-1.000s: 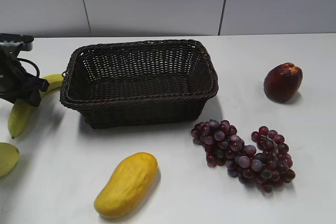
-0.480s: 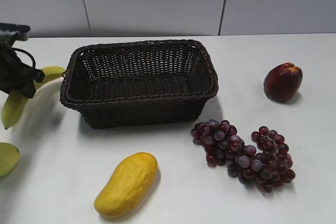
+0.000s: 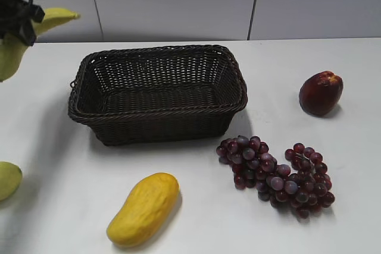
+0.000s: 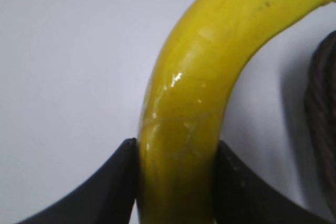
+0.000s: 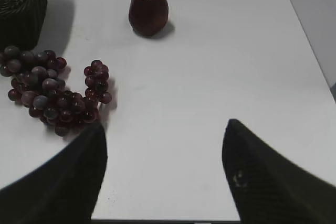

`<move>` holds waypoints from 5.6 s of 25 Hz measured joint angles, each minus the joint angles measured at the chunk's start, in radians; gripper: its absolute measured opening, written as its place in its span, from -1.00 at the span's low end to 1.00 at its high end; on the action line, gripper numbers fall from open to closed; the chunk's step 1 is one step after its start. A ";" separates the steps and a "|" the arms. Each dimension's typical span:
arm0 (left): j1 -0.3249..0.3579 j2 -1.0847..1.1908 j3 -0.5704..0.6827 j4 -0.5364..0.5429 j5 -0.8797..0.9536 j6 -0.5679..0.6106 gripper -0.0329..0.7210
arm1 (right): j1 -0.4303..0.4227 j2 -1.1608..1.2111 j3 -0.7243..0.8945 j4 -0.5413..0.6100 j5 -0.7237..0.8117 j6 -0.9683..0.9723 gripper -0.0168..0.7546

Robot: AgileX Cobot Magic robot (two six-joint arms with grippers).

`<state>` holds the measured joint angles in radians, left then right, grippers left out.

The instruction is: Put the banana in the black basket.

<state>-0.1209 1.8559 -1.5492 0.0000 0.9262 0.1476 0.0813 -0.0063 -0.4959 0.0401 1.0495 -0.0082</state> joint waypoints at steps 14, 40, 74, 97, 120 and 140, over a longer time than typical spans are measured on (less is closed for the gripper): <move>-0.364 -0.007 -0.101 0.000 -0.121 0.186 0.19 | 0.000 0.000 0.000 0.000 0.000 0.000 0.47; -0.415 0.108 -0.107 -0.037 -0.053 0.442 0.89 | 0.000 0.000 0.000 0.000 0.000 0.001 0.47; 0.016 -0.417 0.223 -0.022 0.291 -0.012 0.66 | 0.000 0.000 0.000 0.000 0.000 0.000 0.47; 0.016 -1.429 0.883 -0.053 0.263 -0.025 0.66 | 0.000 0.000 0.000 0.000 0.000 0.000 0.47; 0.016 -1.656 1.052 -0.100 0.162 -0.028 0.66 | 0.000 0.000 0.000 0.000 0.000 0.000 0.47; 0.016 -1.817 1.052 -0.106 0.161 -0.031 0.66 | 0.000 0.000 0.000 0.000 0.000 -0.001 0.47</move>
<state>-0.1046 0.0391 -0.4976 -0.1057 1.0868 0.1171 0.0813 -0.0063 -0.4959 0.0401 1.0495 -0.0088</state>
